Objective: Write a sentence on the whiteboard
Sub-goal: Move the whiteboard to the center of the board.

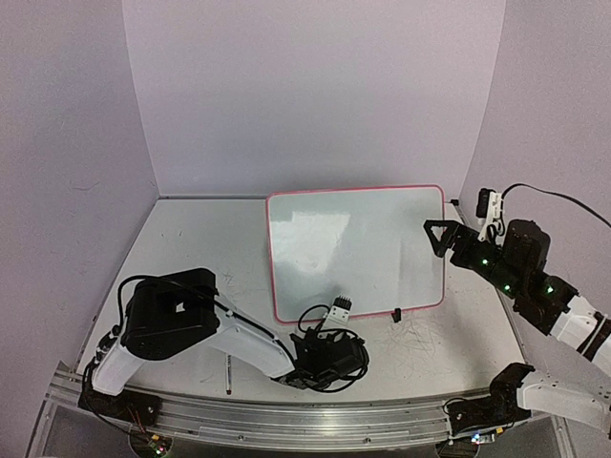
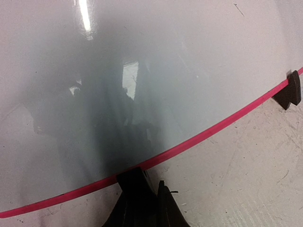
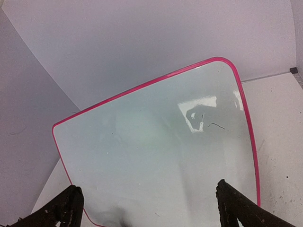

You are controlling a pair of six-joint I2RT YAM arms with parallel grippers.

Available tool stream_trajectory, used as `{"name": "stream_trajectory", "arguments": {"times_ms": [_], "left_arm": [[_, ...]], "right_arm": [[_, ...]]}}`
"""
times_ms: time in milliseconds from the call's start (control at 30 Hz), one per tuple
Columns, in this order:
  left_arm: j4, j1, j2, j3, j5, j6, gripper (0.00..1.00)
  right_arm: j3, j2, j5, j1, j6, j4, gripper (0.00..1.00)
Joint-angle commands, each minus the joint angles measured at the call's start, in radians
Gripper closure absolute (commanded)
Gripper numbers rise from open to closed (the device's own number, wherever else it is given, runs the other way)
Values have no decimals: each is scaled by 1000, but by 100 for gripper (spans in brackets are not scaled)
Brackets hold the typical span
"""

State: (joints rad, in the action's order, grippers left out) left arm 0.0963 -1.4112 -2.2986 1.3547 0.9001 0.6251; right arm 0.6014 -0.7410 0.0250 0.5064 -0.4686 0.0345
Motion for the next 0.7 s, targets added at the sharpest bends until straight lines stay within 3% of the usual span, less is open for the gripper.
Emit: {"name": "stream_trajectory", "arguments": {"times_ms": [0,200,367,667], "left_arm": [[44,-73,-39,80,-139,-70,100],[33,-78,-23,85,-132,-94,93],[34,-78,38,61,-178,-135,60],[34,-78,252,-68,-248,-172,42]], "right_arm": [[18,-25,-2,4,-6,6,2],[3,-30,0,4,-18,18,2],[16,-57,2,3,-7,21,2],[19,-66,35,3,10,43,2]]}}
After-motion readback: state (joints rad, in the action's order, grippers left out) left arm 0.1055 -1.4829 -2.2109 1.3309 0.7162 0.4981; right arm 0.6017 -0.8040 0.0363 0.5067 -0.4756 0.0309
